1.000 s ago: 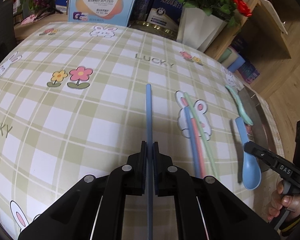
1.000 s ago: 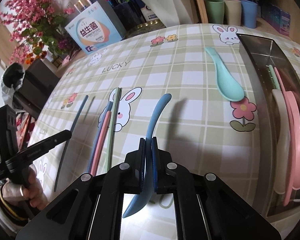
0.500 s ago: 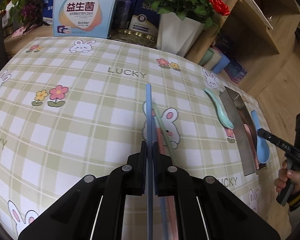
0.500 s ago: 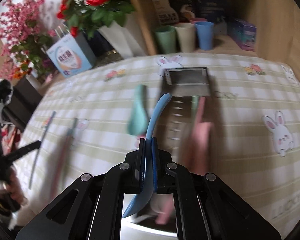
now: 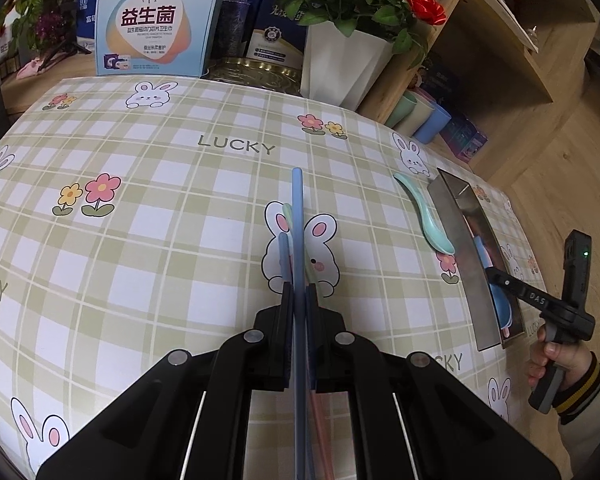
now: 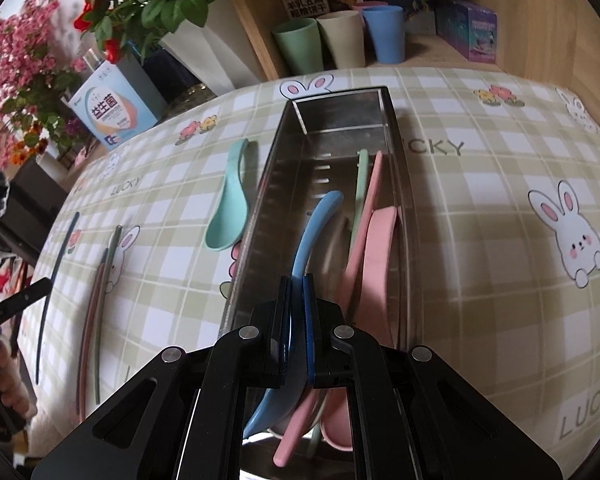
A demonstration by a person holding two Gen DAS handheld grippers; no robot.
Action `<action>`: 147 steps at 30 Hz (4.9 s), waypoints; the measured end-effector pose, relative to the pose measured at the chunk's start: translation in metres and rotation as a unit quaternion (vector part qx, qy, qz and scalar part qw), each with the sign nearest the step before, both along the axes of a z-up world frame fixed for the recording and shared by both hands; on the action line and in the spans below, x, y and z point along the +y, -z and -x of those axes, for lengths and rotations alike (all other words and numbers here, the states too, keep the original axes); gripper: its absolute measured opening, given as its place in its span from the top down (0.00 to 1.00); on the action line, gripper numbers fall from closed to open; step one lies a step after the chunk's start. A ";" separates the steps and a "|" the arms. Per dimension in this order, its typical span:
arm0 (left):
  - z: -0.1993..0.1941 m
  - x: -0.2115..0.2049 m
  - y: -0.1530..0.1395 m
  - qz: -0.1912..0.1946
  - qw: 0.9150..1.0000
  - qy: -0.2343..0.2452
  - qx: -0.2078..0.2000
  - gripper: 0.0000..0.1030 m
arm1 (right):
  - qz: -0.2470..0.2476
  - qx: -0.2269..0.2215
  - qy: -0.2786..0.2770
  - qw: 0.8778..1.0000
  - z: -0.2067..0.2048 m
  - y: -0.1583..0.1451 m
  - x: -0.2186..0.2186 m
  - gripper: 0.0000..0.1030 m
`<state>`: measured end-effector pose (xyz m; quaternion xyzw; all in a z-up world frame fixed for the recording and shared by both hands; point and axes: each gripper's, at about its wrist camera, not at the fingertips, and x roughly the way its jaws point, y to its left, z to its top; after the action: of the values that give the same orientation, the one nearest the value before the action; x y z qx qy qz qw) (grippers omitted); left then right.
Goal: Organize utensils
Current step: 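Lower the blue spoon into the steel caddy and open the right tool, then lower the blue chopstick into the steel caddy and open the left tool, then move the left tool back and grasp the second blue chopstick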
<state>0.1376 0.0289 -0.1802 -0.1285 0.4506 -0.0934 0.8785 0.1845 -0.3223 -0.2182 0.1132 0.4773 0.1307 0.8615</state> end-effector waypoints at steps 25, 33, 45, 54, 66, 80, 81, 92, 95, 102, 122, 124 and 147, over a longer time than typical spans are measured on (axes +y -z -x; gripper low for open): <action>-0.001 -0.021 -0.004 0.013 1.000 0.020 0.008 0.95 | 0.051 -0.003 0.006 0.999 0.013 -0.007 -0.005 0.92; -0.009 -0.045 -0.011 0.014 0.999 0.031 0.016 0.95 | 0.051 -0.001 0.027 0.998 0.025 -0.022 -0.013 0.57; -0.027 -0.124 -0.018 0.011 0.998 0.063 0.026 0.95 | 0.044 -0.022 0.026 0.998 0.031 -0.052 -0.051 0.40; -0.059 -0.217 -0.019 0.023 0.995 0.091 0.039 0.95 | 0.008 -0.033 0.059 0.998 0.031 -0.057 -0.094 0.17; -0.104 -0.283 0.010 0.021 0.994 0.066 0.082 0.95 | -0.012 -0.028 0.103 0.994 0.039 -0.042 -0.133 0.15; -0.119 -0.304 0.039 -0.013 0.989 0.084 0.124 0.94 | -0.025 -0.018 0.121 0.992 0.046 -0.035 -0.141 0.15; -0.119 -0.303 0.039 -0.011 0.988 0.087 0.124 0.94 | -0.026 -0.017 0.122 0.992 0.046 -0.035 -0.141 0.15; -0.105 -0.277 -0.001 -0.015 0.990 0.120 0.071 0.78 | -0.018 -0.017 0.123 0.992 0.049 -0.049 -0.126 0.15; -0.093 -0.263 -0.015 -0.043 0.989 0.136 0.036 0.66 | -0.009 -0.013 0.115 0.993 0.045 -0.052 -0.114 0.15; -0.069 -0.217 -0.034 -0.096 0.985 0.143 -0.022 0.33 | 0.010 -0.002 0.107 0.994 0.041 -0.050 -0.087 0.15; -0.012 -0.046 -0.049 -0.096 0.991 0.065 -0.058 0.08 | 0.035 -0.008 0.058 0.998 0.047 -0.053 0.031 0.15; -0.003 -0.031 -0.047 -0.094 0.992 0.058 -0.058 0.08 | 0.034 -0.014 0.052 0.998 0.051 -0.055 0.042 0.15; 0.042 -0.009 0.030 -0.093 0.993 0.066 -0.001 0.61 | 0.050 -0.025 0.034 0.998 0.093 -0.039 0.095 0.16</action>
<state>0.0954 0.0196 -0.2105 -0.0159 0.4641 -0.1088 0.8790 0.0911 -0.2270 -0.1789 0.0826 0.4579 0.0799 0.8816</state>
